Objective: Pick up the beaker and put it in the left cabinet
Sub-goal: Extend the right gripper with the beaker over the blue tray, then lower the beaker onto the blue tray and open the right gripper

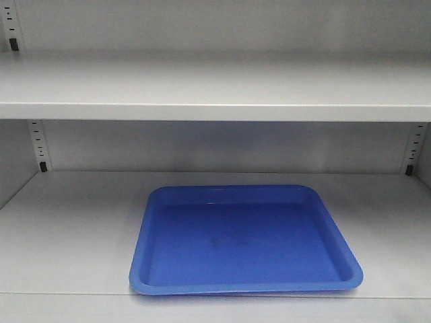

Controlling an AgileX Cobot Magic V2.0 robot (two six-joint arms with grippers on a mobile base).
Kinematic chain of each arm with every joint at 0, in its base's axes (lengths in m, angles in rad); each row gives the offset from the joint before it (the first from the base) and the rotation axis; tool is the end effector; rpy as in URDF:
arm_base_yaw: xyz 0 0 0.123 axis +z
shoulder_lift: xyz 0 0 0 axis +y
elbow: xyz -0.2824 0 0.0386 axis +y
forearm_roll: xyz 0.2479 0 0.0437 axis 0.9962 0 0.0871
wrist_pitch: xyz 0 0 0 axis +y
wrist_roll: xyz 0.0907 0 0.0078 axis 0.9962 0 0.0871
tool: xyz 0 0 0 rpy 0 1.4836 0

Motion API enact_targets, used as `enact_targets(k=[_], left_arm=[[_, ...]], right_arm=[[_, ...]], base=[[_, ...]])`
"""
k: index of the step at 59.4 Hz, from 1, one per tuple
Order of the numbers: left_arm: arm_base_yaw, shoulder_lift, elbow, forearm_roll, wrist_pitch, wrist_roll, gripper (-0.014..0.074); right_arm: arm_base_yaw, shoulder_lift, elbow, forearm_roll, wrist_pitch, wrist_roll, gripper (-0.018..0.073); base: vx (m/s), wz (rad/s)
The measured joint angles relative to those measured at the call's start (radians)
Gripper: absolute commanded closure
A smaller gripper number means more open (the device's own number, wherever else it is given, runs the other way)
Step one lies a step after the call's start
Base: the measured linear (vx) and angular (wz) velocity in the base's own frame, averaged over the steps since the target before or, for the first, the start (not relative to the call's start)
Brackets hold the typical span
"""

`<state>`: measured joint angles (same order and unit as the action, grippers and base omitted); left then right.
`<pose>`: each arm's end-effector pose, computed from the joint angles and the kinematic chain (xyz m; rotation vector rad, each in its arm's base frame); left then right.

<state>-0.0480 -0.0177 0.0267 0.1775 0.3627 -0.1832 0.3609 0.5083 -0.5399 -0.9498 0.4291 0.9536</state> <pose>0.0528 0.0032 0.1729 -0.0150 1.8495 0.0126 0.1075 0.0075 0.3335 -0.0096 1.7038 0.0103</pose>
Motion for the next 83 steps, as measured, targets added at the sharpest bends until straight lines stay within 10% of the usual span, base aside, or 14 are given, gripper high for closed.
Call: enact_targets(k=[25,51,83], left_arm=[[0.000,0.000,0.000,0.000,0.000,0.000,0.0593],[0.000,0.000,0.000,0.000,0.000,0.000,0.0593],[0.000,0.000,0.000,0.000,0.000,0.000,0.0593]], right_arm=[[0.001,0.377,-0.049,-0.203,-0.429,0.057,0.0561],[0.001,1.156,-0.588,-0.200,-0.742,0.084,0.0561],[0.001,1.422,-0.804,-0.198,-0.830,0.061,0.0417]], base=[[0.00,0.00],[0.00,0.00],[0.00,0.00]])
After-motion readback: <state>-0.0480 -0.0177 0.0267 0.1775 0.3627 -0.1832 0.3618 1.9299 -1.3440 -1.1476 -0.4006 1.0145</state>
